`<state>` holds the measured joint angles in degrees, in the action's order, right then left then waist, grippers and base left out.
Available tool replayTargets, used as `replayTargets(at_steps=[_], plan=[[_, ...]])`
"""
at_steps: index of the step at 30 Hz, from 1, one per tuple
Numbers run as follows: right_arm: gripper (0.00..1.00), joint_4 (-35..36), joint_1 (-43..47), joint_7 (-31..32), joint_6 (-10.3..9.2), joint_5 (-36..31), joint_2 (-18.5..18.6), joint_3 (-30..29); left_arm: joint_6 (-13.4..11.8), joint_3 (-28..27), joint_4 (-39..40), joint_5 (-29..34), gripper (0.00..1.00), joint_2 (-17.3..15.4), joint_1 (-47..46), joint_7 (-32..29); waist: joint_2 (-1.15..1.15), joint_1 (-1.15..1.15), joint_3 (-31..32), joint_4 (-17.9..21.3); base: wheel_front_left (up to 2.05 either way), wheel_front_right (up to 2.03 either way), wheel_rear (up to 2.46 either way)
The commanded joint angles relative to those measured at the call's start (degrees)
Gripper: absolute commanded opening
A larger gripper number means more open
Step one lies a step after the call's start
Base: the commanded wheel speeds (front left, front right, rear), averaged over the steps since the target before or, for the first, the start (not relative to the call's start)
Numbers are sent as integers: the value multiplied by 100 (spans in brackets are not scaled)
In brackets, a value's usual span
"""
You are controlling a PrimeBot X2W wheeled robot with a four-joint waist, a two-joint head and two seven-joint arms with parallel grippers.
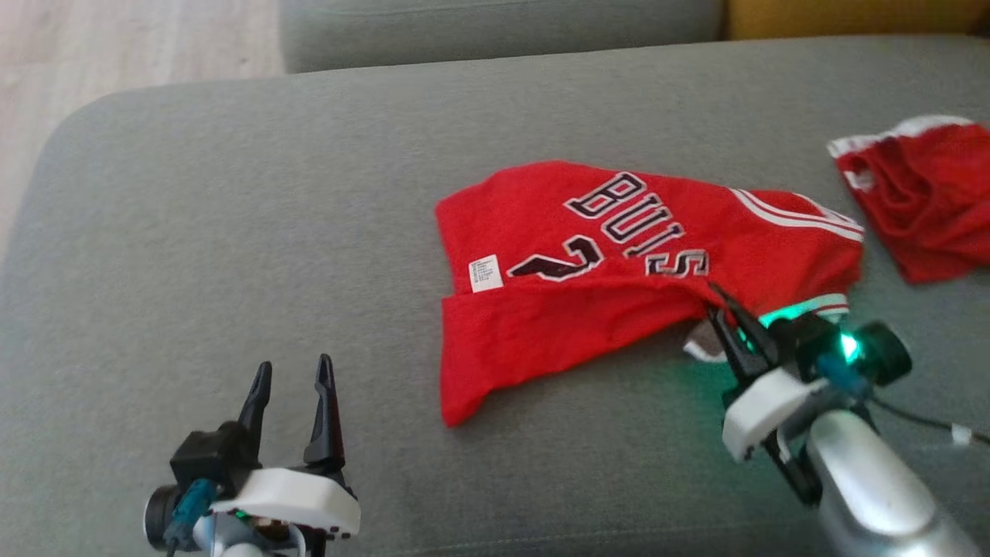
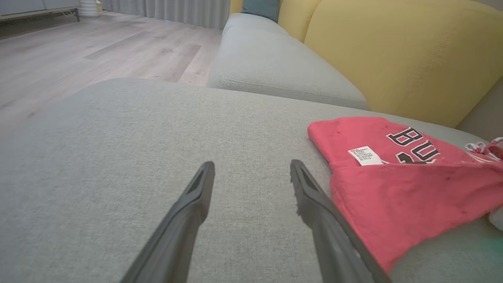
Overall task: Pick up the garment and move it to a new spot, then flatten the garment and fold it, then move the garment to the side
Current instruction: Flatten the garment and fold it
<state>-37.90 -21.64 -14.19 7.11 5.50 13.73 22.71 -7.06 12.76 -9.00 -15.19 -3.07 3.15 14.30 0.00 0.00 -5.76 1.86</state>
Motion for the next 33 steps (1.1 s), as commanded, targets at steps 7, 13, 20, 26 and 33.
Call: replayTargets(at_steps=[7,13,20,26,33], plan=[[0,1133,872,202,37,-23,5,-240,60,-248,191,102,100,19,-250,70,0,0,-81,481,0,0,0],[0,1405,1211,303,37,-118,-84,-367,91,-269,175,128,100,19,-275,70,0,0,-92,549,0,0,0],[24,1414,1398,350,37,-189,-172,-369,111,-254,151,150,100,19,-299,70,0,0,-101,514,0,0,0],[100,1352,1441,364,37,-197,-214,-354,109,-269,127,145,100,19,-298,70,0,0,-79,477,0,0,0],[100,1348,1475,372,37,-190,-182,-305,76,-270,147,134,100,19,-238,70,0,0,-17,534,0,0,0]])
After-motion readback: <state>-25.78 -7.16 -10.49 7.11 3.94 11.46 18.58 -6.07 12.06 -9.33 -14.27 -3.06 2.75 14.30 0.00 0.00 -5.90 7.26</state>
